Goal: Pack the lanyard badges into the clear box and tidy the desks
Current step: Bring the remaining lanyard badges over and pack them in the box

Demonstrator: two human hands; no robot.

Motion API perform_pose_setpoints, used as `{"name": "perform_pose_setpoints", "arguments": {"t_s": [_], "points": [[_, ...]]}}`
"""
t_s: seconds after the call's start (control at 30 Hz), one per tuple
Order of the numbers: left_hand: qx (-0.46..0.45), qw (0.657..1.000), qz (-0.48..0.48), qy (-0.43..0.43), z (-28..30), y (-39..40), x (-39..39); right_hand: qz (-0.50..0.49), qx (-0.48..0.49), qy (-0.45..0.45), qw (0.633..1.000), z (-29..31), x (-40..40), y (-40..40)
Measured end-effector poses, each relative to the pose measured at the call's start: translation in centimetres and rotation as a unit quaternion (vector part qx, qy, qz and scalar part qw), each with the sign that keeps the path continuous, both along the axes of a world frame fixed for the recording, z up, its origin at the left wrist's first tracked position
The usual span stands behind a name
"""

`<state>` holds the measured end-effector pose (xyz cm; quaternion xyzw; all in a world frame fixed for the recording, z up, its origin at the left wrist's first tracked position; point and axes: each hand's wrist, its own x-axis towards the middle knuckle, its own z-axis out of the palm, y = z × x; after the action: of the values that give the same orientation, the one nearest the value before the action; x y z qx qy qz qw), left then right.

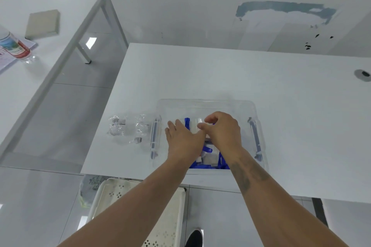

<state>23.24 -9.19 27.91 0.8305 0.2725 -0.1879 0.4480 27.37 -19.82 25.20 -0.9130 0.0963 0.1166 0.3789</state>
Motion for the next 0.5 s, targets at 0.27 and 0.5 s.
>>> {"name": "perform_pose_setpoints", "arguments": {"t_s": [0.27, 0.5], "points": [[-0.048, 0.983, -0.014, -0.175, 3.7, 3.1, -3.7, 0.016, 0.043, -0.078, 0.996, 4.2, -3.5, -0.3], [-0.046, 0.965, -0.021, -0.257, 5.1, 10.8, -9.7, -0.019, 0.135, -0.122, 0.983, 7.7, -10.8, 4.3]]}}
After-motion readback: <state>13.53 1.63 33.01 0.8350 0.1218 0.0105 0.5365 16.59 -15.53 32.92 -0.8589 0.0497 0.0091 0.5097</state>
